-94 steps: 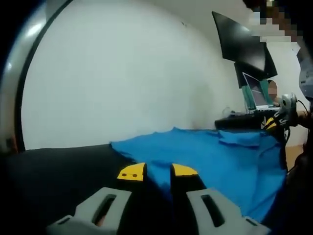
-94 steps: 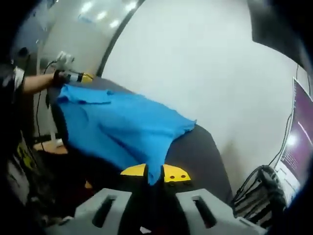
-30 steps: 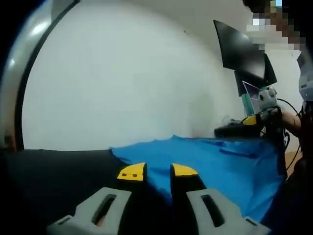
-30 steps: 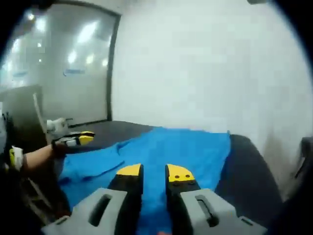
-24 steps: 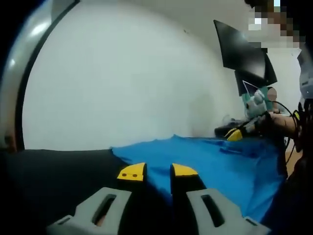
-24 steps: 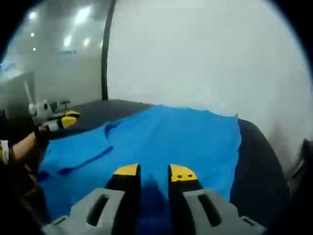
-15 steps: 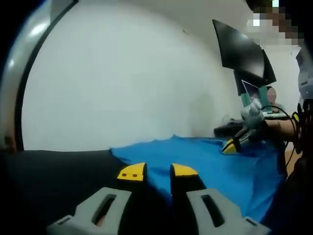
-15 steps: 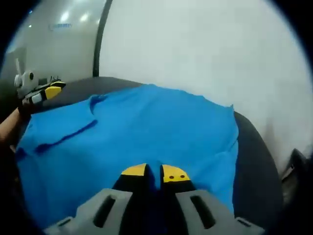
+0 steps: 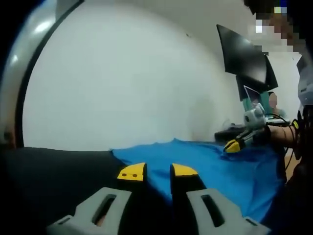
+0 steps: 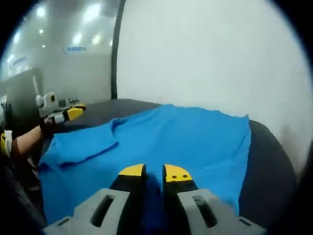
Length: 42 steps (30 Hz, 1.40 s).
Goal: Spread out the cloth and fold it
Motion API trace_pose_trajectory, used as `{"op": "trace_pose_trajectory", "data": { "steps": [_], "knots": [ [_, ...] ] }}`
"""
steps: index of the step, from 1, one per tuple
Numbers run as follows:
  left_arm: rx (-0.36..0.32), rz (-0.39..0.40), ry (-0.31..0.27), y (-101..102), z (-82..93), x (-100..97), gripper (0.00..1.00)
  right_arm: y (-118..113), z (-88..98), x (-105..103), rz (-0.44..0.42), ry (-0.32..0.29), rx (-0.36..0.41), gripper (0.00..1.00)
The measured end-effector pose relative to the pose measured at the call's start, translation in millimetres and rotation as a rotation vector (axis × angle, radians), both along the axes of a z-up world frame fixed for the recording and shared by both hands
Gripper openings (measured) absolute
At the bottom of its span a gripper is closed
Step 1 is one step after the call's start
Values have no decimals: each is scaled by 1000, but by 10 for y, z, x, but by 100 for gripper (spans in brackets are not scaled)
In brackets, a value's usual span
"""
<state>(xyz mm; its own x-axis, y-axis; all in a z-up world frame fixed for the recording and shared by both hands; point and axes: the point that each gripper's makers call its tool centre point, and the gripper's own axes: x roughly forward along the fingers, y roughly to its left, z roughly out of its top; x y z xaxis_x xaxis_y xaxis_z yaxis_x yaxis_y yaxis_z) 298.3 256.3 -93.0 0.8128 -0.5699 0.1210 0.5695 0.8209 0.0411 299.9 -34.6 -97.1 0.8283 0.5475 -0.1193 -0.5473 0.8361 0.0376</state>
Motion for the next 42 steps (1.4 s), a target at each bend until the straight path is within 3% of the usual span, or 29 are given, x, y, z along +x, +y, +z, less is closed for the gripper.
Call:
{"op": "trace_pose_trajectory", "data": {
  "steps": [2, 3, 6, 8, 9, 12, 14, 16, 18, 20, 22, 24, 25, 26, 28, 30, 32, 34, 37, 38, 40, 41, 42],
  "knots": [
    [-3, -4, -1, -10, 6, -7, 19, -219, 415, -83, -31, -102, 97, 11],
    [-4, -4, 0, -11, 6, -6, 19, -287, 532, -125, -33, -126, 127, 11],
    [-13, -8, -1, -15, 15, -9, 19, -686, 1129, -389, -57, -280, 326, 12],
    [-22, -14, -4, -16, 29, -14, 19, -882, 1407, -604, -58, -425, 335, 15],
    [-26, -14, -4, -14, 33, -13, 19, -960, 1470, -691, -76, -464, 303, 18],
    [-29, -8, -1, -7, 33, -4, 19, -1115, 1484, -846, -153, -529, 160, 15],
    [-33, -14, 1, -22, 39, -14, 19, -1157, 1387, -885, -188, -534, 61, 11],
    [-43, -38, -11, -58, 76, -58, 19, -976, 1252, -1018, -75, -549, 6, 13],
    [-69, -87, -91, -125, 243, -166, 20, -732, 1139, -1263, 70, -544, 74, 26],
    [-144, -188, -148, -248, 411, -375, 22, -576, 957, -1410, 156, -528, 33, 51],
    [-67, -327, -102, -483, 331, -659, 32, -522, 721, -1478, 180, -480, -44, 65],
    [94, -462, -84, -748, 199, -1024, 45, -554, 577, -1519, 160, -469, -141, 61],
    [179, -506, -88, -855, 127, -1192, 50, -587, 571, -1535, 137, -472, -147, 57],
    [259, -545, -88, -940, 39, -1336, 56, -578, 571, -1585, 148, -473, -127, 52],
    [389, -580, -54, -1040, -143, -1521, 66, -530, 523, -1671, 184, -417, -11, 53],
    [453, -570, 16, -1047, -302, -1589, 62, -490, 471, -1716, 222, -334, 162, 53],
    [472, -537, 13, -1063, -362, -1577, 61, -553, 494, -1696, 231, -258, 395, 55],
    [436, -475, 22, -1028, -356, -1483, 61, -737, 624, -1623, 189, -257, 569, 56],
    [421, -461, 14, -1009, -367, -1445, 60, -1061, 845, -1514, 80, -335, 639, 49],
    [419, -464, 20, -1025, -376, -1446, 60, -1136, 912, -1474, 31, -339, 684, 37],
    [432, -467, 21, -1047, -397, -1454, 59, -1381, 960, -1366, -93, -341, 724, 0],
    [438, -463, 17, -1038, -398, -1443, 59, -1408, 1050, -1405, -76, -412, 682, 2],
    [445, -450, 9, -1029, -385, -1426, 58, -1424, 1093, -1421, -82, -437, 649, 0]
  ]
}}
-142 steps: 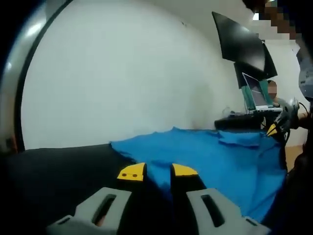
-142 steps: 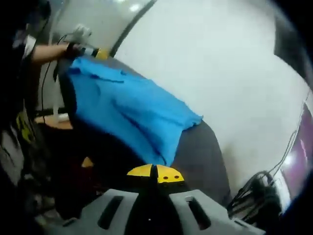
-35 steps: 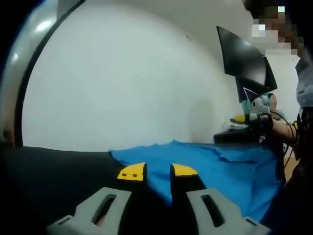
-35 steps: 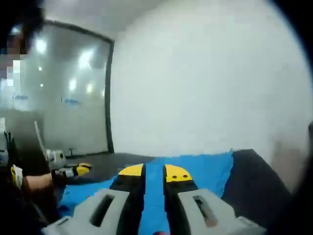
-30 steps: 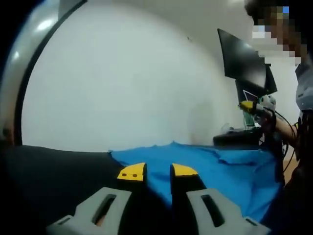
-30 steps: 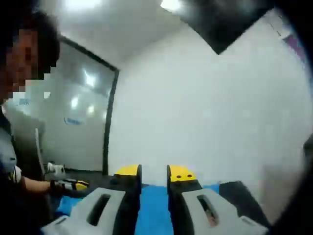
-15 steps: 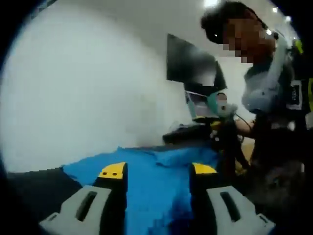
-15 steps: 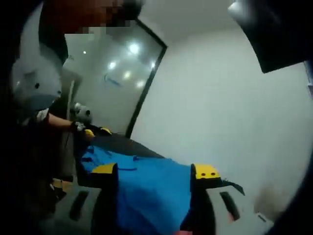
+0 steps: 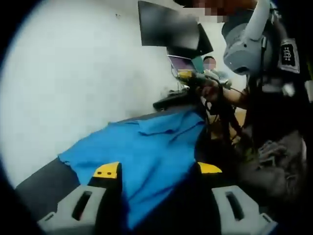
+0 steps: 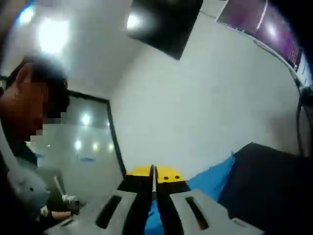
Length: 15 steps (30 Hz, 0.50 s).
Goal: Spread out the cloth and fold it
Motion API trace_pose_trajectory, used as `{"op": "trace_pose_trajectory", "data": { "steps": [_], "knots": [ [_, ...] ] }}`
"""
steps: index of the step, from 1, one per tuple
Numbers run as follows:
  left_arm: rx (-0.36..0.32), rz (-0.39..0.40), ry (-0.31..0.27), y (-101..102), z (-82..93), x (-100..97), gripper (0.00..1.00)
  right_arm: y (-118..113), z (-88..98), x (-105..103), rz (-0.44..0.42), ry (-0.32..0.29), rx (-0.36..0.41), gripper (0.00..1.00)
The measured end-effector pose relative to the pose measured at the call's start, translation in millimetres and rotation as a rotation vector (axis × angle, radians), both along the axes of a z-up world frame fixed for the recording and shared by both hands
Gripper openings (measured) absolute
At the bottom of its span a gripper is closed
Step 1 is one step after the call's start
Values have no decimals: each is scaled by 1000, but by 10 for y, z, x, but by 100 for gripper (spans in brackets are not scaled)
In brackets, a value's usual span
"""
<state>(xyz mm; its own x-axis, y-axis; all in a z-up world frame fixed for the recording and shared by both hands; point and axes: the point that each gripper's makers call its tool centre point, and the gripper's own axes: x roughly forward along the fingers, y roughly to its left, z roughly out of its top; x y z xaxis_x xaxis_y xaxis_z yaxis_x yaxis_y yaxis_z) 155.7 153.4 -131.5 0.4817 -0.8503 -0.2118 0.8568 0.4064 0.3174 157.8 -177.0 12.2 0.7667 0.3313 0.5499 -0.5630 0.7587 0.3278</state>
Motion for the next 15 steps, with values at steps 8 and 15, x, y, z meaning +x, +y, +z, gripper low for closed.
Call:
{"op": "trace_pose_trajectory", "data": {
  "steps": [8, 15],
  "knots": [
    [-35, 16, 6, 88, 70, -7, 57, 574, -344, -211, 58, -53, -515, 0],
    [-25, -13, 28, 31, 29, 30, 58, 990, -906, -316, 225, -4, -718, 30]
  ]
}}
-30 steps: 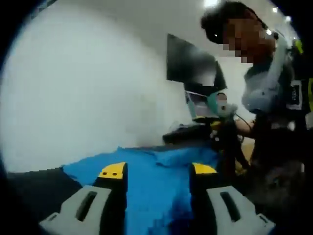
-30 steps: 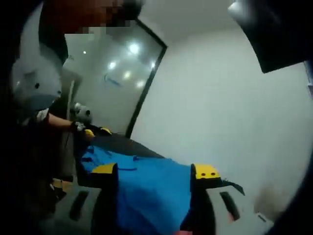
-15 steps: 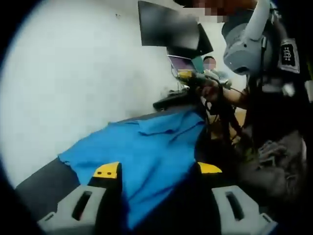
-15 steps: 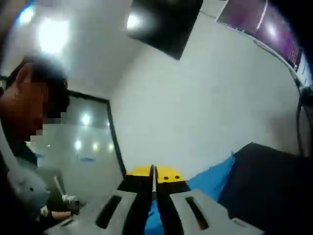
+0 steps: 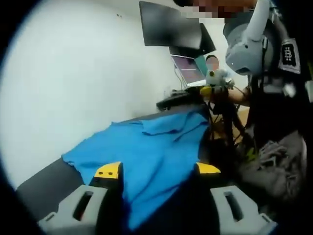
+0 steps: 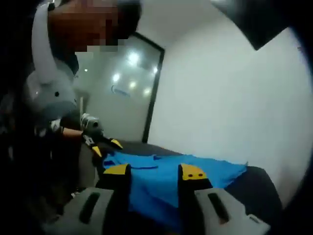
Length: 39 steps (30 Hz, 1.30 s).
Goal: Spread out the cloth and fold it
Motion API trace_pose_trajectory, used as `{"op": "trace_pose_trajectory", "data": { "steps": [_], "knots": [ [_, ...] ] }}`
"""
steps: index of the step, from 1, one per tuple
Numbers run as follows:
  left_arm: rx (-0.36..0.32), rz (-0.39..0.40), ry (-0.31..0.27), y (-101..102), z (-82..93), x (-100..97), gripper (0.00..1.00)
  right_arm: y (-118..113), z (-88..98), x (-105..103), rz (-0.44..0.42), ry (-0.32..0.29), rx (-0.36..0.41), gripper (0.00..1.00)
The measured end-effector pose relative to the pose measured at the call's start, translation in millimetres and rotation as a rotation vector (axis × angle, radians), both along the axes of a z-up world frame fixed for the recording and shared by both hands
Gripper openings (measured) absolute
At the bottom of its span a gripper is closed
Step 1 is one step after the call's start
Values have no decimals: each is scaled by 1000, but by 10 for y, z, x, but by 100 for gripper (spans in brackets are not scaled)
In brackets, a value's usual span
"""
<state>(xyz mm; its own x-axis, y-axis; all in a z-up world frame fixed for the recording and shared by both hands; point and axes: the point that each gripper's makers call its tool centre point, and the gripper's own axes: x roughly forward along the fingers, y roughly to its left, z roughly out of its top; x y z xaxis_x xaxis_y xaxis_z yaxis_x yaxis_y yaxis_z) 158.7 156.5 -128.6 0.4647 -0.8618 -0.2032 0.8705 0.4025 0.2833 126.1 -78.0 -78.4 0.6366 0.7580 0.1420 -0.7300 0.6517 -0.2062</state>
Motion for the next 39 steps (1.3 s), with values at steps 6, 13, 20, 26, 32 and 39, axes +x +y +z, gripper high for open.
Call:
{"op": "trace_pose_trajectory", "data": {
  "steps": [6, 13, 20, 26, 32, 39],
  "knots": [
    [95, -23, -15, -23, -200, 116, 59, 111, -8, 12, 47, 10, 2, 32],
    [129, -5, 33, 86, -233, 93, 59, 92, -163, -19, 75, 80, -43, 33],
    [91, -34, 109, 56, -306, 82, 61, 212, -615, 38, 65, 119, -245, 38],
    [65, 2, 105, 95, -274, 211, 62, 324, -681, -39, 111, 32, -365, 42],
    [43, 71, 110, 354, -282, 304, 61, 104, -854, 62, 43, 66, -458, 48],
    [21, 125, 107, 378, -266, 427, 62, 81, -757, 143, 43, 89, -408, 52]
  ]
}}
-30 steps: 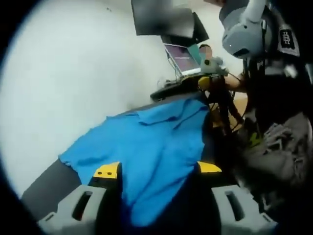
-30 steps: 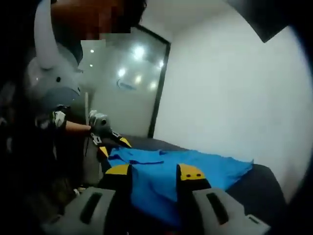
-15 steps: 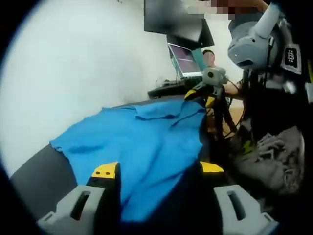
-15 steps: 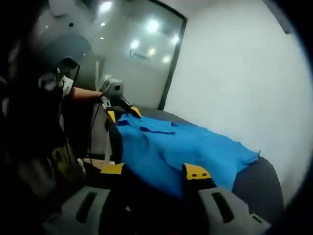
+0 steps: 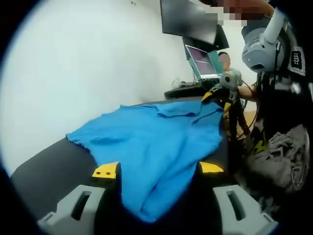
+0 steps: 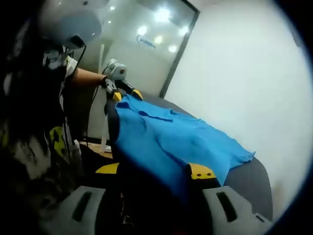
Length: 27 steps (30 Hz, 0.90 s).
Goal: Spread out the cloth and fold it
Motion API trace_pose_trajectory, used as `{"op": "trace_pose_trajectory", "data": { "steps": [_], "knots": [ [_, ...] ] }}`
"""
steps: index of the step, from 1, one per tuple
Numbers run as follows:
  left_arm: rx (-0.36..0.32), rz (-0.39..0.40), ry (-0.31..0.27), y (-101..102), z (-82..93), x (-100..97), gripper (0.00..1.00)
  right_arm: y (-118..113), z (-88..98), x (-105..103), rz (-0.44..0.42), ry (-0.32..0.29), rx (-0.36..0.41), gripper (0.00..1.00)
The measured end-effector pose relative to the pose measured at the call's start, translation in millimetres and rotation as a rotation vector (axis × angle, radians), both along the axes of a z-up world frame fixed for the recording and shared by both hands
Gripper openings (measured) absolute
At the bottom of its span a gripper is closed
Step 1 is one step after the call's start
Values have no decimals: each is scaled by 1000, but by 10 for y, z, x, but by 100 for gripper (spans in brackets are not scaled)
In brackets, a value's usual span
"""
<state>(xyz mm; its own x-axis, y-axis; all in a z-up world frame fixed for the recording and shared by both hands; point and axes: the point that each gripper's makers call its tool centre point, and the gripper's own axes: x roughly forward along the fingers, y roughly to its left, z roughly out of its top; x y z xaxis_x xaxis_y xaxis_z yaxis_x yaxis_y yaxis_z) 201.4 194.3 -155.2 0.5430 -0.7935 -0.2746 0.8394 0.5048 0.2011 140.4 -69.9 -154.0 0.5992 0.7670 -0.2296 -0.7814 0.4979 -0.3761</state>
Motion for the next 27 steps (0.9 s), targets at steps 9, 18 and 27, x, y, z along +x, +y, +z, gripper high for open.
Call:
{"op": "trace_pose_trajectory", "data": {
  "steps": [9, 18, 27],
  "knots": [
    [-54, 59, 17, 181, -25, 33, 62, -235, 25, 99, -140, 70, 72, 65],
    [-80, 47, 40, 136, -24, 56, 58, -349, 61, 188, -211, 86, 109, 56],
    [-82, 34, 6, -13, -11, 72, 60, -326, 44, 272, -241, 77, 94, 53]
  ]
}}
